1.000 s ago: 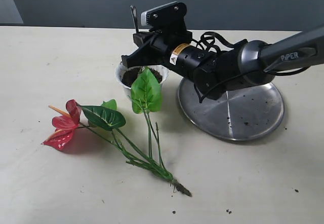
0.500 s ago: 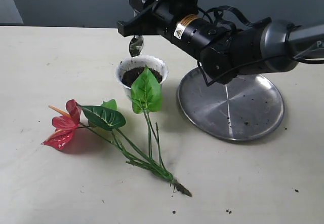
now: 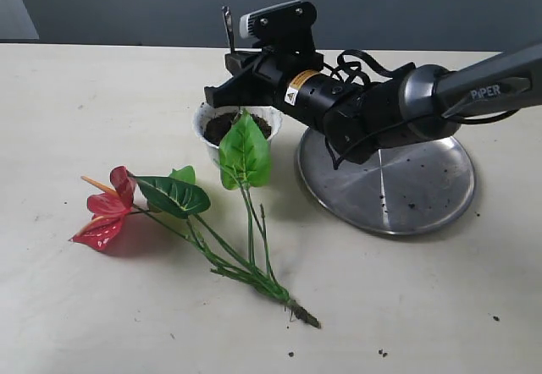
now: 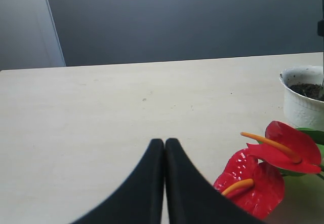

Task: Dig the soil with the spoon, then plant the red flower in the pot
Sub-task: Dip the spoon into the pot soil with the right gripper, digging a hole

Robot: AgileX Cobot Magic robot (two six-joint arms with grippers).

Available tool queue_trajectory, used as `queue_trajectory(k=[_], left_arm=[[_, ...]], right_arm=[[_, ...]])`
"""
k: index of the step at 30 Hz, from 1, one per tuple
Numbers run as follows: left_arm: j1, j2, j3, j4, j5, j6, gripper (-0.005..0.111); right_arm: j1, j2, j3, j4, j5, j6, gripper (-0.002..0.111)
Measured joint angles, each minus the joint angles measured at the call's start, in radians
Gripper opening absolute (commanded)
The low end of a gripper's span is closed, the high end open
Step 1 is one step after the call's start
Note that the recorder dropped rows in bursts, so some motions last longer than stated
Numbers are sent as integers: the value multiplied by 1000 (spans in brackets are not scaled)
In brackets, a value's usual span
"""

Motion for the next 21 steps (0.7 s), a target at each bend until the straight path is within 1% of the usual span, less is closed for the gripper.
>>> queue_trajectory(k=[6,15,18,21], left_arm=[[0,0,0,0,0,0,2],[0,0,0,0,0,0,2],[0,0,0,0,0,0,2],[0,0,0,0,0,0,2]], right_arm=[[0,-10,5,0,-27,10,-1],[0,-127,9,-4,-101,5,-1],[0,-132,9,-4,-93,0,-1],[0,-121,9,-4,-47,0,-1]])
